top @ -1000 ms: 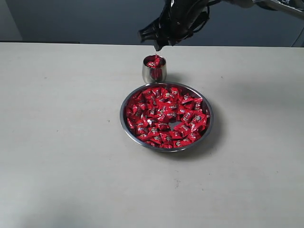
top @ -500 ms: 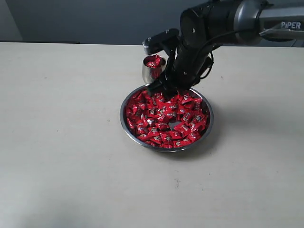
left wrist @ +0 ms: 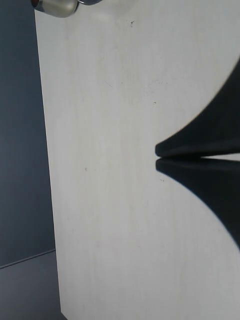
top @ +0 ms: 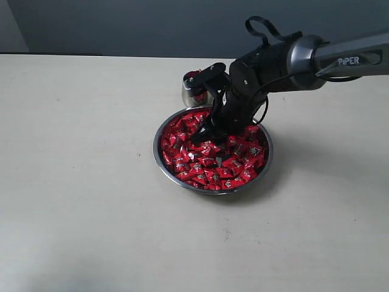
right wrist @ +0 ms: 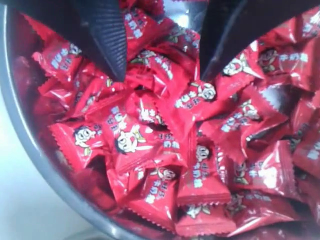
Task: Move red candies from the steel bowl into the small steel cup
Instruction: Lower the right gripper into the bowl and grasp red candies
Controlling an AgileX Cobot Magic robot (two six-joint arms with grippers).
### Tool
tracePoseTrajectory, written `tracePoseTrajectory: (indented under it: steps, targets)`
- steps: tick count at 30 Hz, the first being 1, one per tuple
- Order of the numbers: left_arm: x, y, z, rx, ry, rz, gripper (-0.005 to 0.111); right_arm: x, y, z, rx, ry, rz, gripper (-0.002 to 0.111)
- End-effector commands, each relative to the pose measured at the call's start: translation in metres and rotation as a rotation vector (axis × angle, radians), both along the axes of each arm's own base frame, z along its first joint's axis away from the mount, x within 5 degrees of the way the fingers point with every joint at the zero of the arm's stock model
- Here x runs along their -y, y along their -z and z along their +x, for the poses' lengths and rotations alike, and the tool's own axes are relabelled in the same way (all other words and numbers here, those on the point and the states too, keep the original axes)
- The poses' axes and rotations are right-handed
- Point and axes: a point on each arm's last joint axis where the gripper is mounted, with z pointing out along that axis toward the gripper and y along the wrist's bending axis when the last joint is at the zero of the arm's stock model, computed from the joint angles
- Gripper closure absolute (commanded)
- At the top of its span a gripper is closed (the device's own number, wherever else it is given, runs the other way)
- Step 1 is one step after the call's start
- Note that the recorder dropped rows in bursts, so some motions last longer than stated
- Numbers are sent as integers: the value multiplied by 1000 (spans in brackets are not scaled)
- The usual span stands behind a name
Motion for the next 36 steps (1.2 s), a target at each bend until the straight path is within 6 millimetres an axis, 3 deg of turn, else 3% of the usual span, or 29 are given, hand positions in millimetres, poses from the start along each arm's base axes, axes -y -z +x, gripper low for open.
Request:
tracePoseTrajectory:
  steps: [1,5,7,11,25,36]
  targets:
    - [0,-3,0,18,5,3,106,-2,5,7,23,-6,0,63]
    - [0,-3,0,18,5,3,106,-1,18,9,20,-26,-44,64]
    - [0,-3,0,18,5,3,106,-1,21,9,15,-26,-48,74]
    - [0,-3,0,18,5,3,106,-1,12,9,29,-24,-33,109]
    - [0,-3,0,18,5,3,106,6,-59,-3,73,22,50,104]
    - [0,-3,0,18,5,3,106,5,-62,-6,52,-3,60,104]
